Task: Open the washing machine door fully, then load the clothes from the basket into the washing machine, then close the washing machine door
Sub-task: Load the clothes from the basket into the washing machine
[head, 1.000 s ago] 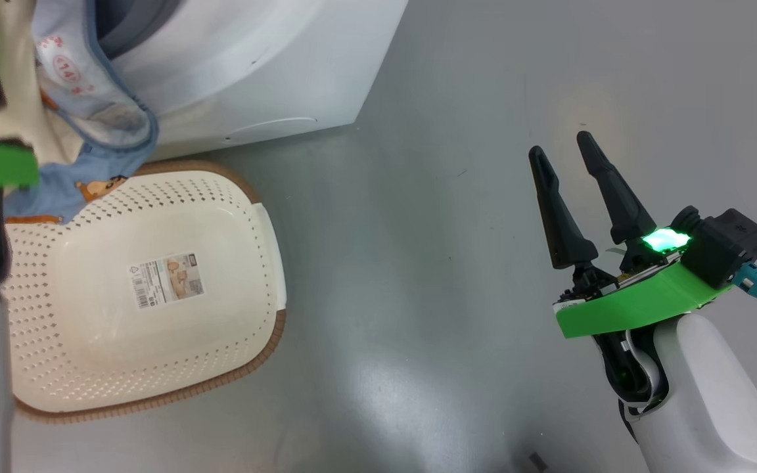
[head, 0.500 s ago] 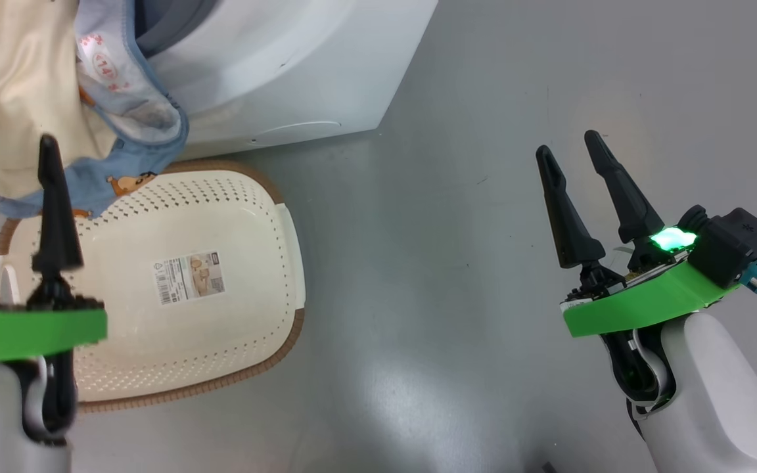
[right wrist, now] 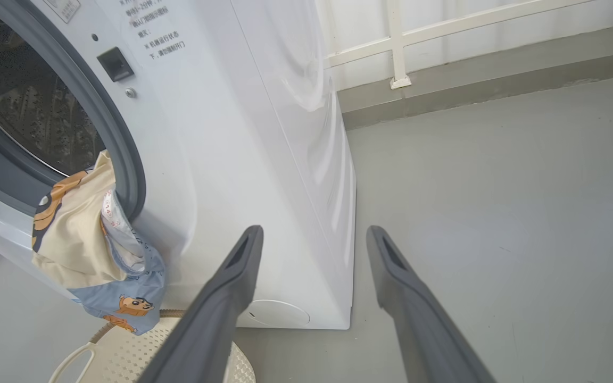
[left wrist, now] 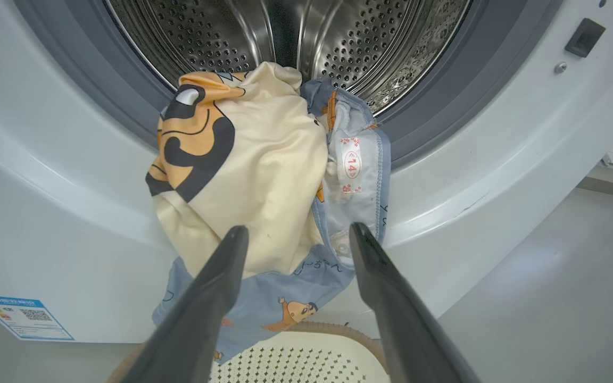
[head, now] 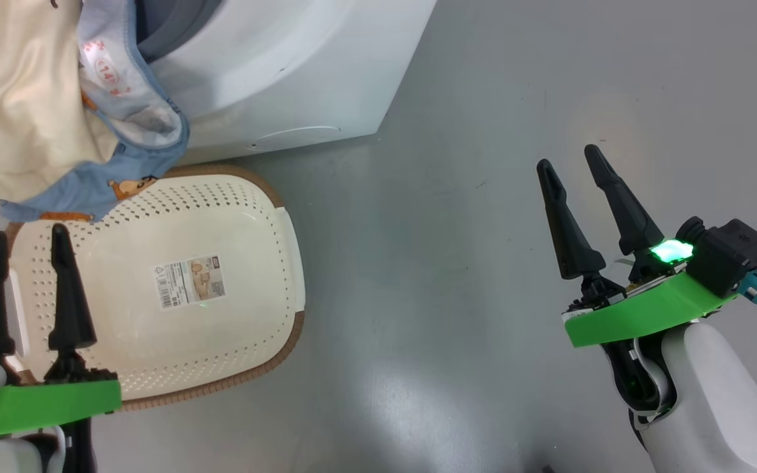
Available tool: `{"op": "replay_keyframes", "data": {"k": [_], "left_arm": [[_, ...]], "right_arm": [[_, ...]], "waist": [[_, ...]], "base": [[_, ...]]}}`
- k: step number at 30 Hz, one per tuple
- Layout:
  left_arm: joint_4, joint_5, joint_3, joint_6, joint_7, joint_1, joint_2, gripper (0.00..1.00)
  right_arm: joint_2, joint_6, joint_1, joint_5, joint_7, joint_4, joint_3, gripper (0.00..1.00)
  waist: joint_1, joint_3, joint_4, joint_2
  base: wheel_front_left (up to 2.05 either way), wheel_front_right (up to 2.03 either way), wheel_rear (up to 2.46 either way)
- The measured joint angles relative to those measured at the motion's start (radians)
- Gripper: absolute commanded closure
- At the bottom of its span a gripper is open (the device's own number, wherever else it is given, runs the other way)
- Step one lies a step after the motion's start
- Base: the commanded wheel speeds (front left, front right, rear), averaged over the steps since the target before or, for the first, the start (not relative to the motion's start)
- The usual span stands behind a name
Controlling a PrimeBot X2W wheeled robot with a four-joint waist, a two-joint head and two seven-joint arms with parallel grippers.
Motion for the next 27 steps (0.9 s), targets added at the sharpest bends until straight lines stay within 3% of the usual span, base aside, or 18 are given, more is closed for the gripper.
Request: {"op": "replay_keyframes", "data": {"k": [18, 27], "left_arm": [[0.038, -0.006, -0.012, 0.0, 0.0, 0.006, 0.012, 0.0], [0.247, -0.036, -0.042, 0.0, 0.0, -0.103, 0.067, 0.0]], "right_arm": [[0.001, 0.0, -0.001, 0.0, 0.0, 0.004, 0.001, 0.0], [0.005, 0.0, -0.01, 0.0, 0.0, 0.005, 0.002, 0.0]], "waist": [[0.0, 0.01, 0.0, 0.0], [0.0, 0.023, -0.011, 0.0]], "base": [[0.0, 0.0, 0.0], [0.0, 0.0, 0.0]]}}
